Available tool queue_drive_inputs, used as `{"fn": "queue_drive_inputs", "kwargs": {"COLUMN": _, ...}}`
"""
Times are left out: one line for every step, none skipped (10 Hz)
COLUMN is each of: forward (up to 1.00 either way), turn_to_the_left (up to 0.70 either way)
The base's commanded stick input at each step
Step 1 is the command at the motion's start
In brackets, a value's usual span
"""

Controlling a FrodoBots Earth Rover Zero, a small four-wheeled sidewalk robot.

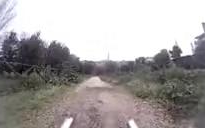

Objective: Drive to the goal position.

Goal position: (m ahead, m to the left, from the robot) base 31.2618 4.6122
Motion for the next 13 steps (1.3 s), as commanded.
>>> {"fn": "queue_drive_inputs", "kwargs": {"forward": 0.7, "turn_to_the_left": 0.0}}
{"fn": "queue_drive_inputs", "kwargs": {"forward": 0.7, "turn_to_the_left": 0.0}}
{"fn": "queue_drive_inputs", "kwargs": {"forward": 0.7, "turn_to_the_left": 0.0}}
{"fn": "queue_drive_inputs", "kwargs": {"forward": 0.7, "turn_to_the_left": 0.0}}
{"fn": "queue_drive_inputs", "kwargs": {"forward": 0.7, "turn_to_the_left": 0.0}}
{"fn": "queue_drive_inputs", "kwargs": {"forward": 0.7, "turn_to_the_left": 0.0}}
{"fn": "queue_drive_inputs", "kwargs": {"forward": 0.7, "turn_to_the_left": 0.0}}
{"fn": "queue_drive_inputs", "kwargs": {"forward": 0.7, "turn_to_the_left": 0.0}}
{"fn": "queue_drive_inputs", "kwargs": {"forward": 0.7, "turn_to_the_left": 0.0}}
{"fn": "queue_drive_inputs", "kwargs": {"forward": 0.7, "turn_to_the_left": 0.0}}
{"fn": "queue_drive_inputs", "kwargs": {"forward": 0.7, "turn_to_the_left": 0.0}}
{"fn": "queue_drive_inputs", "kwargs": {"forward": 0.7, "turn_to_the_left": 0.0}}
{"fn": "queue_drive_inputs", "kwargs": {"forward": 0.7, "turn_to_the_left": 0.0}}
